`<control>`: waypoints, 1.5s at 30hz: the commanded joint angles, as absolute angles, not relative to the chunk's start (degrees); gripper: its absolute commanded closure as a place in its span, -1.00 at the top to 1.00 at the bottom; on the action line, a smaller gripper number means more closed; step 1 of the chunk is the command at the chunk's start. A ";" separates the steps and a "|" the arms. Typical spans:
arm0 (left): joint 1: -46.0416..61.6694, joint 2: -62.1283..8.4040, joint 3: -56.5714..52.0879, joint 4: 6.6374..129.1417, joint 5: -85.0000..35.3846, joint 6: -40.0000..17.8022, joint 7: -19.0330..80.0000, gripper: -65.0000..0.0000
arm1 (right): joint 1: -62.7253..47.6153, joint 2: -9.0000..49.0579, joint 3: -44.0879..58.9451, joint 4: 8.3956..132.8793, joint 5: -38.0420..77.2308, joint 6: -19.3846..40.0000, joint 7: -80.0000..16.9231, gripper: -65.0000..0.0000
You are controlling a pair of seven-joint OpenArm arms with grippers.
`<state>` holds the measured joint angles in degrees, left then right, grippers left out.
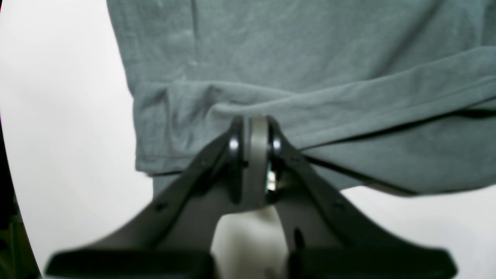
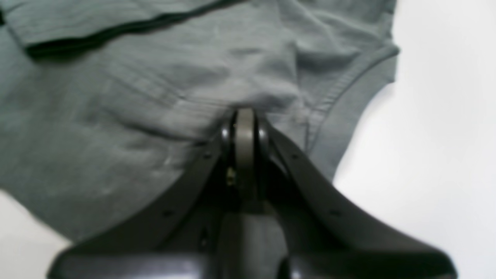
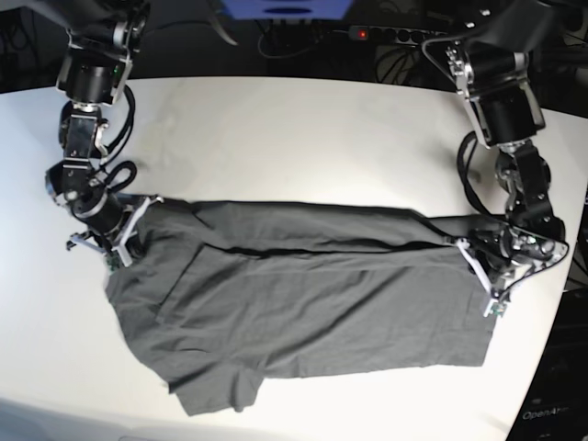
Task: Fold the T-shirt properly
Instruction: 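Drag the folded grey shirt toward the robot with both grippers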
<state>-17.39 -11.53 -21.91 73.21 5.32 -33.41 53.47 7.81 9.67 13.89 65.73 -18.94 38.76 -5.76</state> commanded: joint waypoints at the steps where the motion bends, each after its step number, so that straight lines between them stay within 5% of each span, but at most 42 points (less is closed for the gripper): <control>1: -18.86 -12.44 -22.02 72.84 5.05 -33.54 52.35 -0.91 | 9.27 10.51 13.85 66.86 -17.98 38.73 -5.76 -0.97; 15: -19.12 -14.37 -22.02 58.07 5.05 -33.63 42.15 -0.91 | 9.98 11.82 13.93 66.33 -18.07 39.87 -10.15 -0.97; 45: -7.87 -13.93 -17.54 58.68 11.47 -33.80 42.86 -0.91 | 1.45 12.70 24.57 66.51 -18.07 40.00 -10.15 -0.97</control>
<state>-10.85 -14.87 -18.11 60.53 6.55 -32.14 31.48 1.85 11.86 24.03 66.43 -15.44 40.69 -6.57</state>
